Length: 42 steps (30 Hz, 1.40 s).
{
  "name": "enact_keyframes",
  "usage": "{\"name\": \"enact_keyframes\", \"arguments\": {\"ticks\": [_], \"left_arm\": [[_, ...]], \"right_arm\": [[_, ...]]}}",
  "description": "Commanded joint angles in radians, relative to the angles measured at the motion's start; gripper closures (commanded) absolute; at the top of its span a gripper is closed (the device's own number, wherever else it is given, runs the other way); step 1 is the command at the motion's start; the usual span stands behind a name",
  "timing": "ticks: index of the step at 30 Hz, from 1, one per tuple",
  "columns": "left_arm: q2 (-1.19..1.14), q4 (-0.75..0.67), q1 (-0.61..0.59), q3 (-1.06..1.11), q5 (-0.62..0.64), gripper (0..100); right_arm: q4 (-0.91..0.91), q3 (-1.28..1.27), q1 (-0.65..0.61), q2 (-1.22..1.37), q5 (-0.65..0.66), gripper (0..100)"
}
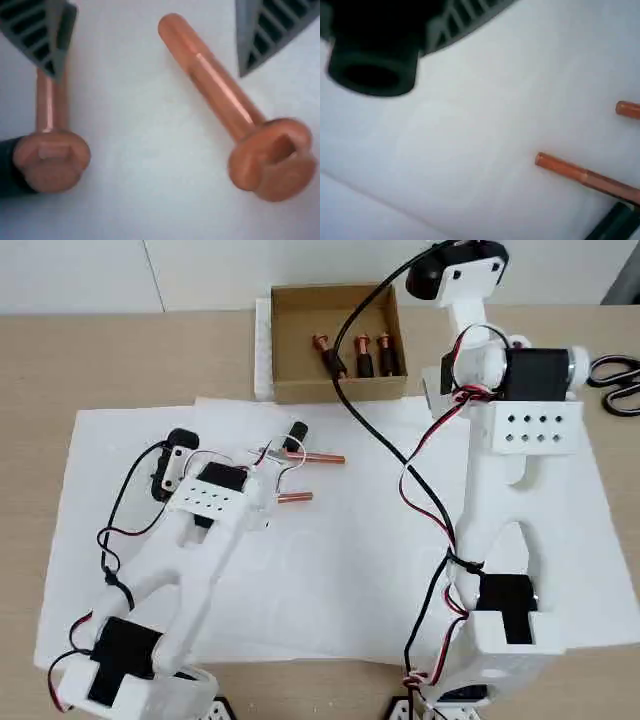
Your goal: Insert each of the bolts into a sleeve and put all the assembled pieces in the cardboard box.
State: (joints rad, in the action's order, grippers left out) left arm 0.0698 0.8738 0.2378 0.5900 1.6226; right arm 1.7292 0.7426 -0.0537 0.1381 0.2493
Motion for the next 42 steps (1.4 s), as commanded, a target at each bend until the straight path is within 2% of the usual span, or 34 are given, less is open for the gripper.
{"name": "enact_keyframes", "arguments": {"ticks": [1,33,42], "left_arm": [[0.037,-0.044,0.005,0.008,0.006,78],[0.037,-0.051,-0.017,0.068,0.006,79],[0.035,-0.051,-0.048,0.068,-0.003,84]], "right_arm": [[0.002,0.003,-0.004,-0.064,-0.008,99.5],[0.002,0.003,-0.004,-0.064,-0.008,99.5],[0.002,0.003,-0.004,-0.064,-0.008,99.5]]}}
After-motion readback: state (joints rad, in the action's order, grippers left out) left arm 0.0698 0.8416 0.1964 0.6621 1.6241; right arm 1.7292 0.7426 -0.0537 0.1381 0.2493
